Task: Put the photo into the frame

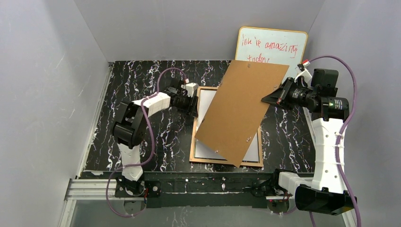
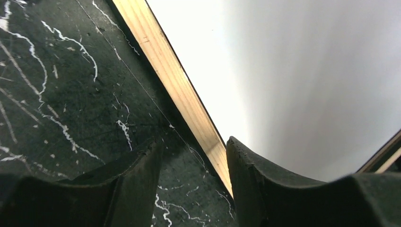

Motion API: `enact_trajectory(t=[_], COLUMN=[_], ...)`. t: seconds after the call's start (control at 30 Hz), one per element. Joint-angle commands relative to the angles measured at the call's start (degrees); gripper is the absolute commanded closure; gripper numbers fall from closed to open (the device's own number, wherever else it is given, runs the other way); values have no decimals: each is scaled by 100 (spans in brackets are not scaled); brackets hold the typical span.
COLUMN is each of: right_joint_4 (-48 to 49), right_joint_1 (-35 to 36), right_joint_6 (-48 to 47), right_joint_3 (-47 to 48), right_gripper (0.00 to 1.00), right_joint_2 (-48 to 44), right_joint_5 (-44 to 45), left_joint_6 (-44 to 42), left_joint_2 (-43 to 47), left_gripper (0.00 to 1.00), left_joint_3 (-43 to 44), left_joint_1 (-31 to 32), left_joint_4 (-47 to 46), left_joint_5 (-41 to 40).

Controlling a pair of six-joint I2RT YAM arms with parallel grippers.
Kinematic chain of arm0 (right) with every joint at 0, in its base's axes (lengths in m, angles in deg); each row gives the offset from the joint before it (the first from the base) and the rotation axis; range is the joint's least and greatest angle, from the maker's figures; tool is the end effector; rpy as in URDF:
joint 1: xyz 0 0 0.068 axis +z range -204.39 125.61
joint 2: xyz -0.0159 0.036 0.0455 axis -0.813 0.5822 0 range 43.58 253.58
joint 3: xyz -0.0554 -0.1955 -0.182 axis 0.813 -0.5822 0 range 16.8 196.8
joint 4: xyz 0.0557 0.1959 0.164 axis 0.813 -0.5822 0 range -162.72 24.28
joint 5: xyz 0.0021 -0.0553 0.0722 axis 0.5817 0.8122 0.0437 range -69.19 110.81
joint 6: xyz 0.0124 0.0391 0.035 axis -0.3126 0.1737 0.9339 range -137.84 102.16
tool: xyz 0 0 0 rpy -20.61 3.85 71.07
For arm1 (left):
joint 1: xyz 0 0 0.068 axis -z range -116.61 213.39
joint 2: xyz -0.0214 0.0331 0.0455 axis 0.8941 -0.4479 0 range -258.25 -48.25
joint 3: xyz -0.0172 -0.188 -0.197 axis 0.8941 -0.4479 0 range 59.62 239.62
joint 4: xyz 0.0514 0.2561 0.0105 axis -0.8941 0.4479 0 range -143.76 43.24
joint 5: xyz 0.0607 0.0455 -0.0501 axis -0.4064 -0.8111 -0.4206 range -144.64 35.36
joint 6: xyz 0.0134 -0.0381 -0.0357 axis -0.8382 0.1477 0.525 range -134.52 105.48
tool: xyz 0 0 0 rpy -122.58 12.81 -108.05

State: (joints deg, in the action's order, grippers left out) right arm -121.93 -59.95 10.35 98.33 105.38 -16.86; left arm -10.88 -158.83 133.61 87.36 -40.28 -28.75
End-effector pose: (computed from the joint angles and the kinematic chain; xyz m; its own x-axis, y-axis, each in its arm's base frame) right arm 0.1890 0.0035 0.4246 -0.7164 0.4453 -0.5371 -0.0840 0.7092 0.7000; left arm 0.3713 -0.1821 0.1815 -0.7387 0.2659 -0.6194 0.5759 0.7266 -0.3748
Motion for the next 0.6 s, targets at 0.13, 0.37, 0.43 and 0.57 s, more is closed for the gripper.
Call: enact_trajectory(t=[0.13, 0.37, 0.43, 0.57], right_joint_4=[32, 170, 226, 337], right_joint_1=[-24, -24, -24, -24], right_joint_6=[-82, 14, 52, 108], right_joint_3=[380, 171, 91, -85], right_gripper=[99, 99, 99, 99], right_joint_2=[-25, -59, -80, -90], right_joint_5=[-425, -531, -579, -661], left_joint_6=[38, 1, -40, -194], left_joint_2=[-358, -465, -473, -456], left_gripper=[53, 64, 66, 78], left_joint_3=[267, 313, 313, 356], left_joint_1=[106, 135, 130, 127], left_joint_4=[-124, -126, -114, -63], left_joint_5=[-216, -331, -469, -907])
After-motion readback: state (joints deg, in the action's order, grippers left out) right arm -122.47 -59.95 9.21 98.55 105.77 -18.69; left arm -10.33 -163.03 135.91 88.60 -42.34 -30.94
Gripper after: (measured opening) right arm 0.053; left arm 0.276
